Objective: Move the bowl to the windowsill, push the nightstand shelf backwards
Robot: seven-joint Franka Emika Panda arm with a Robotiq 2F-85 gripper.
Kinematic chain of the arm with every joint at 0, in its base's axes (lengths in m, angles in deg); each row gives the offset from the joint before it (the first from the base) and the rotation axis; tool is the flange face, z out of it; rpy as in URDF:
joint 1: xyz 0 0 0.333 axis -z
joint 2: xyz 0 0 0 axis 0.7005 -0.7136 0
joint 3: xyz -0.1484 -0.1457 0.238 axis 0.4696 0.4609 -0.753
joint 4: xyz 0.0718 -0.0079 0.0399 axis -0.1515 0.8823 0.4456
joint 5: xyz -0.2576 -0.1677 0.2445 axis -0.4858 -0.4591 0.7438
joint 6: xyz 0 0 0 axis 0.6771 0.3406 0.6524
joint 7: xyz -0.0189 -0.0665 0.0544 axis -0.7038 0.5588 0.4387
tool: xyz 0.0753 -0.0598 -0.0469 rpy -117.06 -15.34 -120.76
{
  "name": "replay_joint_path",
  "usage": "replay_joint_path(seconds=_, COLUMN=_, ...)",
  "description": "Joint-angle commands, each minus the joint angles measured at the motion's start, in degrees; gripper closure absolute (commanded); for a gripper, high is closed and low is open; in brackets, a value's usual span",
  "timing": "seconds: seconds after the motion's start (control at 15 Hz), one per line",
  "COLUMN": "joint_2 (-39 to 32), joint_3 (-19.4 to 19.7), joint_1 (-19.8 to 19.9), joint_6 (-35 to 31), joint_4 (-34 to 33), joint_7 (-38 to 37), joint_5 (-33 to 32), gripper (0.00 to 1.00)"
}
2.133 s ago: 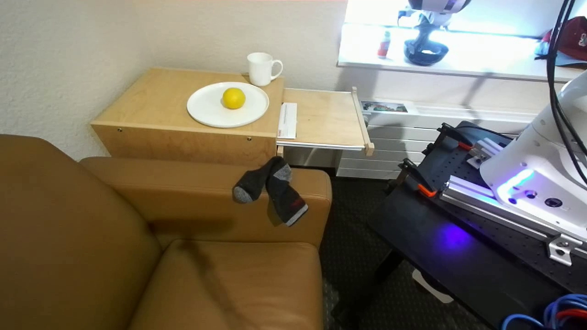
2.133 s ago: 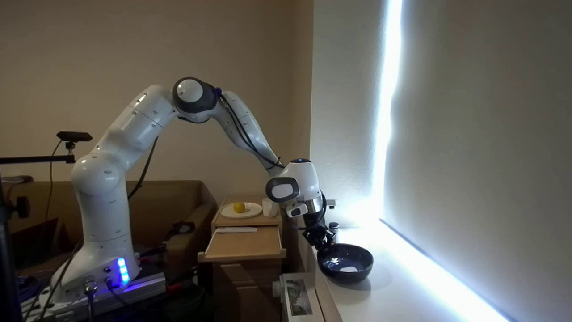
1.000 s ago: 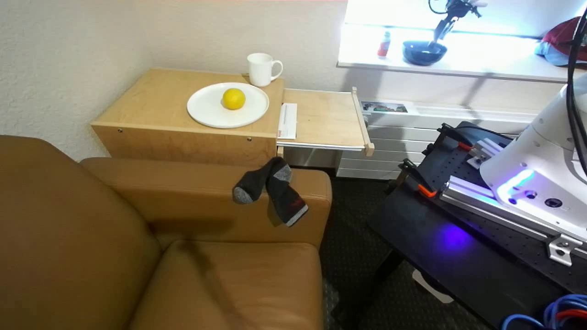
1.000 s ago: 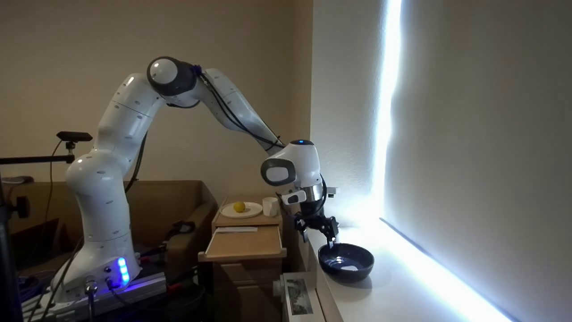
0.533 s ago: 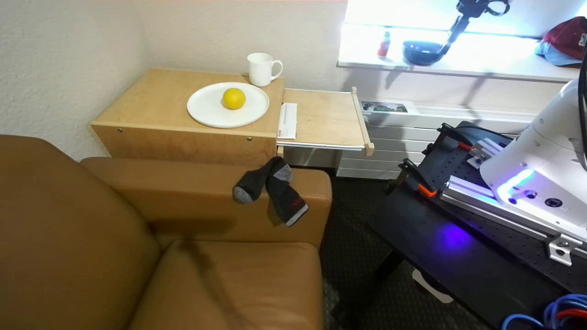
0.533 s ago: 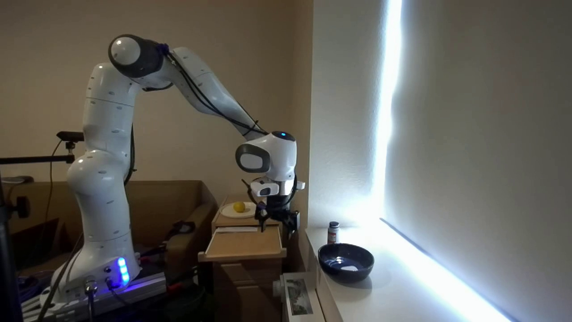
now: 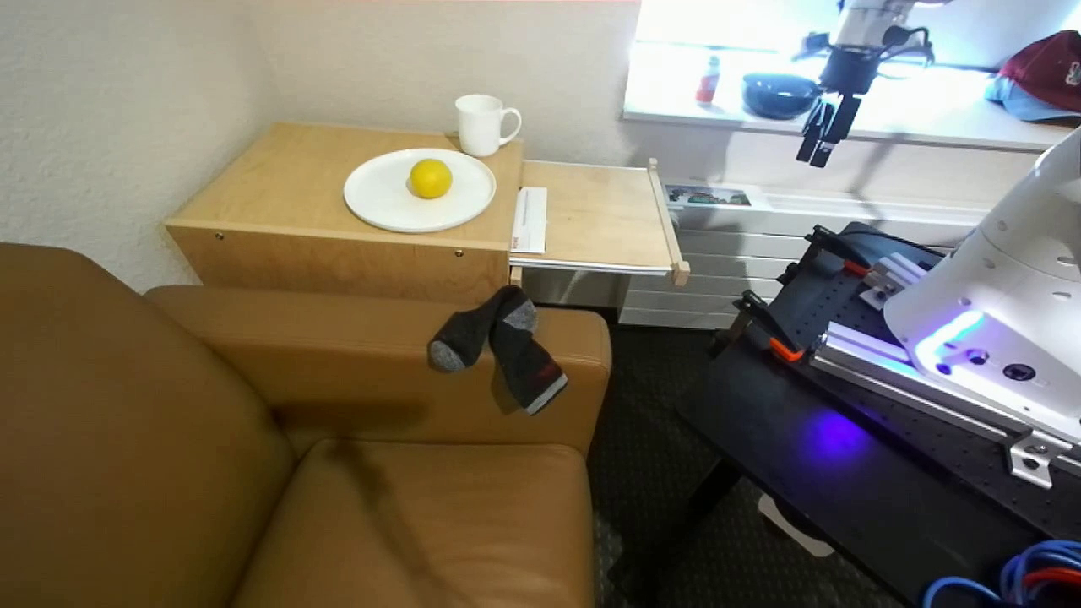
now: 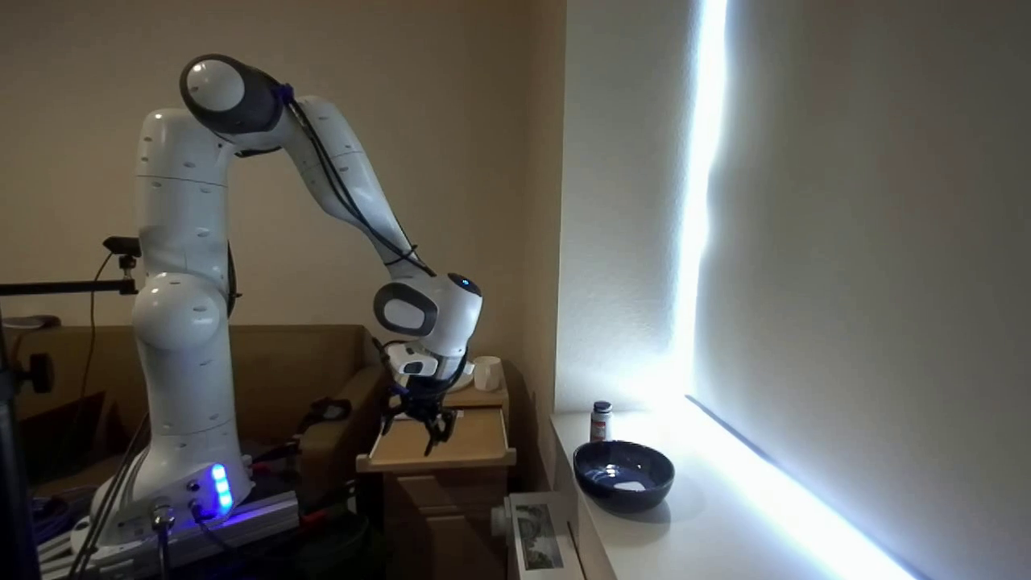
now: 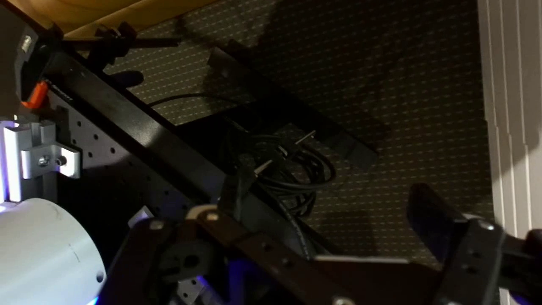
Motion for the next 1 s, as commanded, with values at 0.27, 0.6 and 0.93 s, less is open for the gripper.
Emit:
replay_joint_path(seconds=0.27, joint_2=-5.0, joint_3=-1.6, joint_1=-2.4, joint_6=-4.4, joint_4=-2.3, joint_7=-4.9, joint_5=1.2, gripper=0.0)
replay_joint_path(seconds=0.6, joint_2=-12.1, joint_3=-7.4, joint_1=-9.8, joint_6=-12.9, joint_4=-4.9, joint_7=-17.1, joint_5=3.8, gripper=0.0)
replay_joint_path(seconds=0.93, joint_2=-15.2, joint_3=-8.7, joint_1=-13.8, joint_6=-14.5, joint_4=-5.9, joint_7=-23.7, joint_5=3.2, gripper=0.0)
